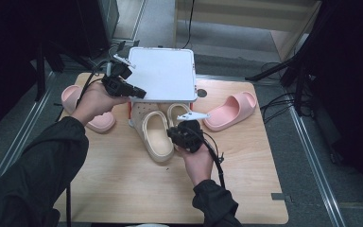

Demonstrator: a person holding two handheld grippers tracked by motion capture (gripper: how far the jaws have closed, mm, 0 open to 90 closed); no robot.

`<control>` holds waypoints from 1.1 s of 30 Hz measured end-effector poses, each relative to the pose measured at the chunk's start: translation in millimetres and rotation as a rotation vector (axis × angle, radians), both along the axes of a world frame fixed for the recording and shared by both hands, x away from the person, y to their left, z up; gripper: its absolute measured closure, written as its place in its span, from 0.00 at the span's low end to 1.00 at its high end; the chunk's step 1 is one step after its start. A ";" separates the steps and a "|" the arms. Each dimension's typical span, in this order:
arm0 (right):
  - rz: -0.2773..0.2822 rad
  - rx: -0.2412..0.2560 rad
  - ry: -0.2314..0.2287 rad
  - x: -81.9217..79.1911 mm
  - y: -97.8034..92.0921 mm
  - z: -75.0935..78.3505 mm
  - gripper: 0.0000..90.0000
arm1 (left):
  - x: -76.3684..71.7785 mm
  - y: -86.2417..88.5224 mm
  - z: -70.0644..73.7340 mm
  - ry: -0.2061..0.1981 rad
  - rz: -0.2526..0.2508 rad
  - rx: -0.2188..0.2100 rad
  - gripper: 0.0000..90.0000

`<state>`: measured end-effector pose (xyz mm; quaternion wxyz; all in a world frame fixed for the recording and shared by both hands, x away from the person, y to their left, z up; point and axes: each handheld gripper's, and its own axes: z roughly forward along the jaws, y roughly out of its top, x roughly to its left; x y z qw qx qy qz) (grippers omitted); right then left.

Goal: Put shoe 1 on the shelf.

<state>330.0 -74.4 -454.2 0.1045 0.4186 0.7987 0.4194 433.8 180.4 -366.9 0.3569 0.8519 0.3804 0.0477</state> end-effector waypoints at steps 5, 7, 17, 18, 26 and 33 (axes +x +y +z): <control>0.081 -0.056 -0.037 -30.2 5.2 -8.8 0.93 | 0.1 -1.3 0.5 0.004 -0.001 0.001 0.92; 0.110 -0.074 -0.040 -38.0 7.7 -14.6 0.94 | 0.2 -1.7 1.0 0.001 -0.004 0.010 0.92; 0.186 -0.081 0.002 -53.7 10.5 -41.8 1.00 | 0.1 -2.3 0.9 0.011 0.000 0.003 0.94; 0.188 -0.090 0.002 -53.9 12.0 -44.1 1.00 | 0.3 -2.4 0.7 0.014 0.006 -0.001 0.94; 0.197 -0.161 -0.012 -48.2 20.7 -56.3 1.00 | 1.0 -4.3 0.9 0.017 0.008 0.000 0.99; 0.200 -0.151 -0.012 -43.5 30.6 -56.8 1.00 | 1.7 -4.2 0.6 0.030 0.017 -0.012 0.99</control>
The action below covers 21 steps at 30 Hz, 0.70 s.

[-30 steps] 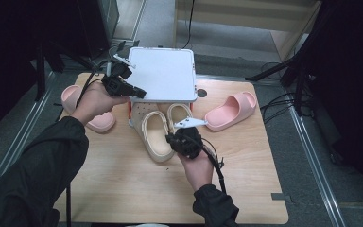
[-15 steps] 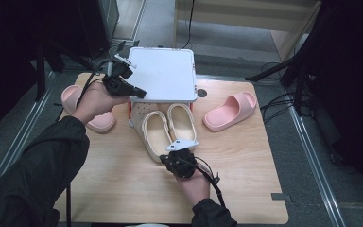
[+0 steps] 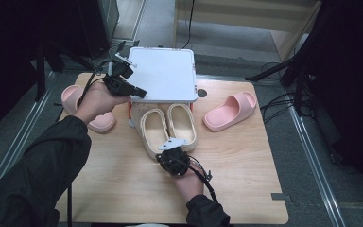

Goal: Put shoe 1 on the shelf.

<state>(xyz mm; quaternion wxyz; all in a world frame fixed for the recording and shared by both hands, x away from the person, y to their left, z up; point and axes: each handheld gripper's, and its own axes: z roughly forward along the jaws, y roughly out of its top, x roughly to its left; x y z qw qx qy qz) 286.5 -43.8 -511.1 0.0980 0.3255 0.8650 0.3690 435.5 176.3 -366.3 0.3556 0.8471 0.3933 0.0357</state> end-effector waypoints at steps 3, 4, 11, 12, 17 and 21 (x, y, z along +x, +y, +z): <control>-0.002 0.005 -0.013 3.0 7.3 1.9 1.00 | 0.1 0.6 -0.2 0.001 -0.002 -0.001 0.99; -0.004 0.013 -0.014 4.6 9.1 2.6 1.00 | 0.3 0.8 -0.4 0.002 -0.002 -0.003 0.99; -0.020 0.010 -0.051 18.7 27.5 12.5 1.00 | 0.2 0.8 -0.6 0.001 -0.002 -0.004 0.99; -0.029 0.005 -0.052 24.0 31.7 14.5 0.99 | 0.3 0.9 -0.7 0.002 -0.002 -0.006 0.99; -0.043 0.021 -0.050 43.2 42.5 16.3 1.00 | 0.1 1.0 -0.8 -0.002 -0.002 -0.006 0.99; -0.036 0.024 -0.044 57.7 51.7 15.6 1.00 | 0.0 0.7 -0.4 -0.002 -0.002 -0.001 0.99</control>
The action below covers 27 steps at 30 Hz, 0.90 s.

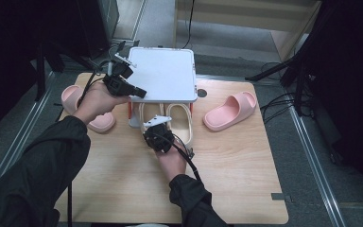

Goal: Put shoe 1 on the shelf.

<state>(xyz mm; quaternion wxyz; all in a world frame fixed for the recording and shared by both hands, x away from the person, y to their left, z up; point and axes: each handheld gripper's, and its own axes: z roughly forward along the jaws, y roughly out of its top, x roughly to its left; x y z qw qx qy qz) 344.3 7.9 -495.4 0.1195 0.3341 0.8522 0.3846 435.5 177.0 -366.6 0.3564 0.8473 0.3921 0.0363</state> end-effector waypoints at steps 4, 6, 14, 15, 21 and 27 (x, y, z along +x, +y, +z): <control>0.001 -0.008 0.004 7.8 11.6 -0.7 1.00 | -1.1 -0.8 0.5 -0.008 0.001 0.009 0.99; -0.001 -0.007 0.006 6.6 12.0 0.8 1.00 | -0.7 -0.3 0.4 -0.007 -0.002 0.008 0.99; -0.022 0.016 0.028 -7.6 -18.7 2.1 1.00 | -0.9 -1.6 0.9 -0.008 -0.002 0.018 0.99; -0.021 0.015 0.029 -8.8 -21.4 1.7 1.00 | -1.1 -2.0 1.0 -0.008 0.000 0.017 0.99; -0.039 -0.030 0.030 -13.5 -36.9 -5.2 1.00 | -0.5 -2.0 0.8 -0.005 0.002 0.015 0.99; -0.058 -0.033 0.023 -4.4 -30.9 -7.2 1.00 | -0.4 -2.1 0.9 -0.001 0.005 0.014 0.99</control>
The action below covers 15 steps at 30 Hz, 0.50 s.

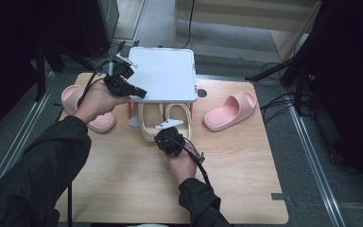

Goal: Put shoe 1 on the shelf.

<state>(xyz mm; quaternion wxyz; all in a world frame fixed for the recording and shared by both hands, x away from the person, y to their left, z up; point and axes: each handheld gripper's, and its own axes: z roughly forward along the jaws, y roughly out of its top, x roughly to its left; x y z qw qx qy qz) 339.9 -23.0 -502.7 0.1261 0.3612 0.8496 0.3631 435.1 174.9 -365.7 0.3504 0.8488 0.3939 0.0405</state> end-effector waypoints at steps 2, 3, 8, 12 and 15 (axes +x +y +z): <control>-0.012 -0.014 -0.013 3.2 6.8 0.5 1.00 | 0.0 0.0 -0.1 0.000 0.000 -0.001 0.99; -0.018 -0.020 -0.012 5.1 9.1 0.4 1.00 | -0.1 0.0 -0.1 -0.002 0.000 0.001 0.99; -0.070 -0.006 -0.015 24.2 21.3 1.1 1.00 | 0.0 0.4 -0.4 -0.001 0.000 -0.004 0.99; -0.089 -0.007 -0.027 35.2 28.2 1.1 1.00 | 0.6 1.8 -0.6 0.008 0.003 -0.012 0.99; -0.092 0.009 -0.036 38.5 29.7 0.2 1.00 | -0.2 2.1 -0.8 -0.001 0.005 -0.012 0.99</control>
